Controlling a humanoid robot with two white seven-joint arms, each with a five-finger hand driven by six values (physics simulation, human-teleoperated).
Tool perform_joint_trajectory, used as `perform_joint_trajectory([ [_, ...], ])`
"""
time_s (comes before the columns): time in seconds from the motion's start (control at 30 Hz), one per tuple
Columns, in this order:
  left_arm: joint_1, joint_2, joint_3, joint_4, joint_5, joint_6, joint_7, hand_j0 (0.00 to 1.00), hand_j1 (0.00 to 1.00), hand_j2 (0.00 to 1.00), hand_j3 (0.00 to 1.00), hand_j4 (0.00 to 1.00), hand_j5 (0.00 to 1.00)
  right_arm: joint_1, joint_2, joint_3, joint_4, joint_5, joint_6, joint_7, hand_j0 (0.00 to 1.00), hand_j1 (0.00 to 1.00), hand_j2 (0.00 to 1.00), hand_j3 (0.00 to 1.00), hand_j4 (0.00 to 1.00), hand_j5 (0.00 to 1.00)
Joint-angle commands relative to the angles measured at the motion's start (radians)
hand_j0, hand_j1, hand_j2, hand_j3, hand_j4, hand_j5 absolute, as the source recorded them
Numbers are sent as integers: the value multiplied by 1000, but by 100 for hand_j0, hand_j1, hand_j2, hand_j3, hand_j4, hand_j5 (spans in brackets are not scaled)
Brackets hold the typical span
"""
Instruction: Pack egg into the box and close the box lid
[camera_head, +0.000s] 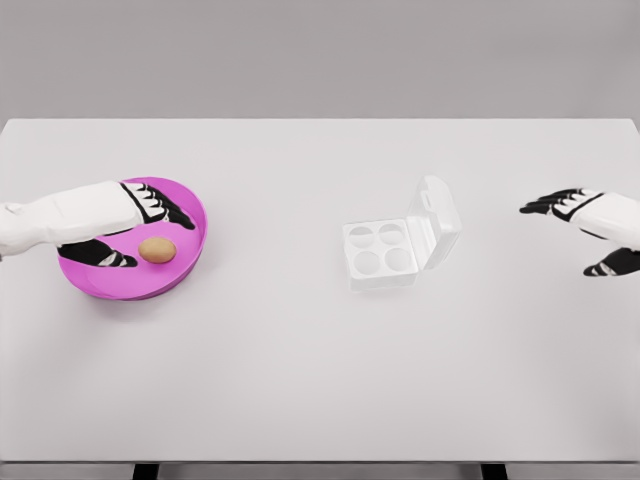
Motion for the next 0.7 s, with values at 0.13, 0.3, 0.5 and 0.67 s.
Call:
perform_joint_trajectory([
  [0.13, -3, -15, -15, 35, -20, 17, 0, 84, 84, 84, 84, 84, 84, -9, 4, 46, 0, 36, 3, 0, 100, 100, 100, 100, 100, 100],
  [0.3, 0, -22, -32, 43, -20, 69, 0, 84, 84, 84, 84, 84, 84, -55, 13, 85, 37, 53, 3, 0, 100, 100, 100, 100, 100, 100],
  [0.5, -2, -68, -37, 73, -62, 108, 0, 84, 84, 84, 84, 84, 84, -137, 41, 148, 63, 54, 3, 0, 100, 100, 100, 100, 100, 100],
  [0.67, 0, -73, -38, 84, -69, 120, 0, 84, 84, 84, 84, 84, 84, -135, 38, 149, 55, 54, 3, 0, 100, 100, 100, 100, 100, 100],
])
